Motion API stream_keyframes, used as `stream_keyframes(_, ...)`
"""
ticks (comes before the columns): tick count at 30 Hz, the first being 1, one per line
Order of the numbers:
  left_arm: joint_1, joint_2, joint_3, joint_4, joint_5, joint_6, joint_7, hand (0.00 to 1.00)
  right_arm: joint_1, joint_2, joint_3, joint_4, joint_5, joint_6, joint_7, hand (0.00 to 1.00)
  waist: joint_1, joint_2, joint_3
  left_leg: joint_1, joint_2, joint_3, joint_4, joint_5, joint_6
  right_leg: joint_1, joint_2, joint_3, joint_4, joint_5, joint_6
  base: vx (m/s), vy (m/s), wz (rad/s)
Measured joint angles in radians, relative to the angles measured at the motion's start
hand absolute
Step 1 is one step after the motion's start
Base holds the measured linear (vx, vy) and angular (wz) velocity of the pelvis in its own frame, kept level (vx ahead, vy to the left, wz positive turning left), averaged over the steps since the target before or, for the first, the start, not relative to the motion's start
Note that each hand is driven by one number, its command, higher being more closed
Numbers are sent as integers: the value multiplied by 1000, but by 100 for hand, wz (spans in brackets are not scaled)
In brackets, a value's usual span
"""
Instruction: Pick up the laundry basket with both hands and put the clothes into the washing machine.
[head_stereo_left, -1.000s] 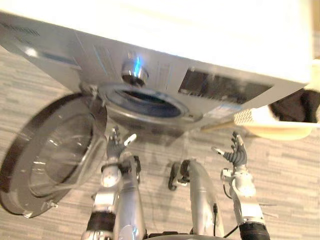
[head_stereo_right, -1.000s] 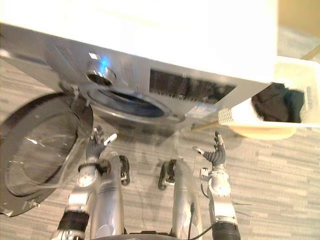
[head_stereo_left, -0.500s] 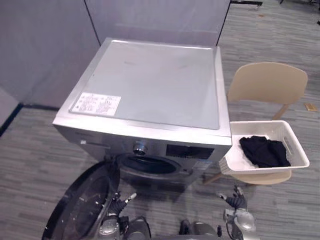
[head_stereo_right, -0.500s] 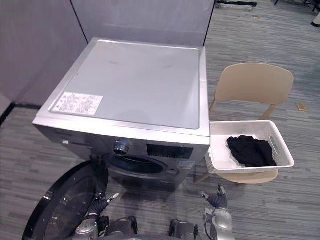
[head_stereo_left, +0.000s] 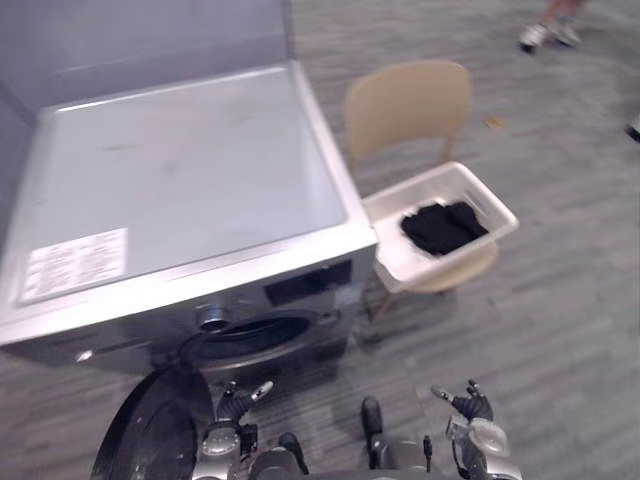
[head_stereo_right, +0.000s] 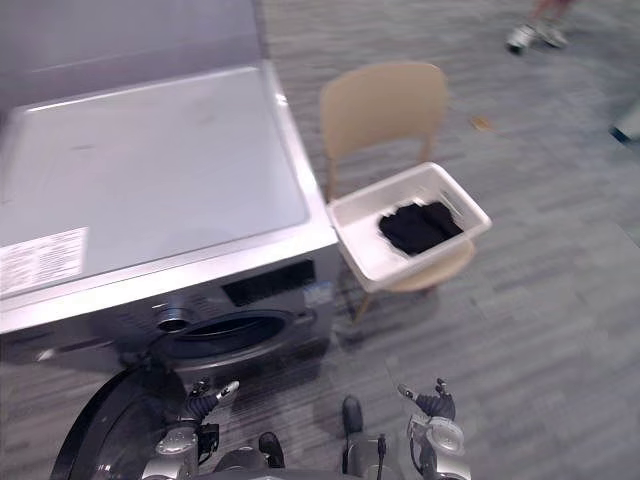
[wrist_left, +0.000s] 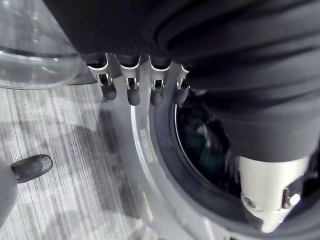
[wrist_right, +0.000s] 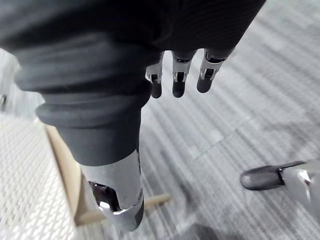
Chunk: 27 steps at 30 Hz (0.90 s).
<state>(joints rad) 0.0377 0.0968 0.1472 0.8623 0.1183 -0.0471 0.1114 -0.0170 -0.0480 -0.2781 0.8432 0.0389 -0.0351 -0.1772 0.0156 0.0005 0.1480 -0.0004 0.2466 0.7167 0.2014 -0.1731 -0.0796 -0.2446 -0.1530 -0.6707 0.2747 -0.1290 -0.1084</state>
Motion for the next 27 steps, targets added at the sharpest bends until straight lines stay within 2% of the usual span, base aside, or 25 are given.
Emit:
stream_keyframes(1,9,16,-3,1,3,0,1,0,-12,-1,16,8,0,-1,-1,0,1,-18,-9,25,15,89,29,-22,-19,18,-45,-133,59,-48,-27,41,-155,-198)
stream_keyframes(2,10,27,-14,13,3,-1,1,0,-27,-7,29,16,0,-1,-6,0,0,-22,-8,47,46,158,78,-59,-39,28,-60,-201,95,-69,3,54,-203,-218)
stream_keyframes(3,10,31,-23,18,3,0,1,0,-30,-11,37,17,-1,-1,-10,0,-1,-29,-10,56,59,181,115,-81,-57,28,-54,-200,106,-71,20,80,-221,-204)
stream_keyframes(5,4,19,-25,41,3,-1,1,0,-29,-49,72,15,-2,0,-17,0,-2,13,8,78,142,183,263,-125,-59,0,47,-54,120,-103,27,183,-232,-203)
stream_keyframes(6,8,7,-19,52,2,-2,2,0,-30,-57,94,15,-3,1,-17,0,4,24,14,52,204,135,408,-120,-23,1,84,2,120,-113,17,264,-221,-195)
stream_keyframes(7,14,-5,-17,62,0,-1,2,0,-34,-58,112,16,-10,2,-17,0,3,37,21,10,256,45,589,-130,64,12,125,53,111,-119,11,249,-163,-202)
stream_keyframes(8,25,-21,-15,77,-2,1,2,0,-38,-63,122,15,-13,3,-18,0,1,45,31,-66,244,-121,756,-158,85,39,168,119,93,-123,3,259,-136,-170)
stream_keyframes(9,28,-30,-15,84,-2,3,2,0,-36,-65,123,16,-13,3,-19,0,1,47,36,-103,202,-209,795,-163,69,58,183,148,81,-123,1,260,-73,-170)
stream_keyframes(10,30,-42,4,70,-25,-2,3,0,-33,-67,124,19,-13,8,-19,0,6,47,46,-161,107,-340,808,-180,40,107,199,200,50,-123,-2,225,-30,-112)
stream_keyframes(11,31,-42,4,69,-30,-3,4,0,-33,-68,128,23,-13,8,-19,0,9,45,48,-187,61,-382,787,-182,37,133,204,224,34,-122,0,292,-33,-127)
stream_keyframes(12,32,-42,5,49,-40,-7,4,0,-33,-72,133,28,-13,8,-17,0,24,44,53,-236,-15,-434,716,-182,36,182,212,269,1,-118,10,315,-24,-109)
stream_keyframes(14,32,-48,5,27,-48,-8,4,0,-34,-71,134,28,-12,7,-17,0,47,49,63,-316,-76,-441,567,-176,38,244,224,314,-54,-110,23,331,5,-80)
stream_keyframes(15,34,-57,9,12,-54,-7,4,0,-34,-75,137,28,-12,7,-17,0,55,61,72,-358,-112,-434,431,-155,6,288,229,330,-95,-106,30,448,47,-36)
stream_keyframes(16,47,-65,14,-2,-68,-8,4,0,-37,-82,140,31,-12,8,-18,0,58,69,75,-375,-140,-412,286,-75,19,330,239,346,-152,-99,42,473,51,-37)
stream_keyframes(17,57,-67,22,-15,-71,-7,5,0,-40,-81,142,35,-11,8,-17,0,71,66,73,-369,-151,-413,248,-15,41,351,239,357,-178,-94,49,436,54,-61)
stream_keyframes(18,76,-68,24,-35,-71,-8,7,0,-46,-79,156,35,-11,7,-17,0,95,56,63,-359,-181,-427,230,40,100,366,230,404,-193,-95,58,436,85,-68)
stream_keyframes(19,83,-70,52,-36,-76,-8,8,0,-63,-79,167,36,-12,4,-17,0,107,50,61,-359,-195,-446,230,29,177,360,212,424,-160,-107,78,464,95,-58)
stream_keyframes(20,82,-73,62,-36,-79,-8,8,0,-74,-78,176,39,-13,4,-17,0,107,50,64,-343,-194,-439,234,20,201,351,201,435,-123,-116,95,594,126,-25)
stream_keyframes(21,83,-70,69,-30,-81,-8,12,0,-82,-70,177,47,-13,4,-15,0,108,35,73,-318,-194,-428,245,9,217,333,184,446,-37,-121,112,596,119,-11)
stream_keyframes(22,96,-61,81,-25,-81,-7,20,0,-94,-50,171,54,-23,6,-14,0,107,27,84,-303,-177,-431,328,-4,237,301,169,448,135,-96,149,731,198,16)
stream_keyframes(23,127,-49,77,-28,-81,-5,21,0,-76,-33,169,51,-44,3,-14,0,100,10,87,-252,-239,-480,294,-19,205,243,132,431,420,-20,185,557,189,31)
stream_keyframes(24,140,-51,71,-31,-82,-5,21,0,-64,-39,170,44,-48,0,-14,0,96,19,81,-201,-246,-493,250,-55,250,202,120,427,543,33,186,432,177,49)
stream_keyframes(25,142,-48,57,-30,-83,-3,22,0,-54,-37,171,41,-49,-1,-13,0,96,9,79,-159,-256,-509,223,-89,232,163,94,427,659,24,174,502,56,102)
stream_keyframes(26,136,-32,49,-32,-83,-1,22,0,-51,-37,174,41,-50,5,-11,0,82,-27,79,-109,-307,-577,217,-102,249,68,23,429,814,-61,139,536,11,123)
stream_keyframes(27,134,-34,50,-33,-84,-1,22,0,-51,-40,170,33,-50,6,-12,0,77,-19,83,-92,-313,-608,213,-102,249,39,12,423,817,-87,130,626,-53,157)
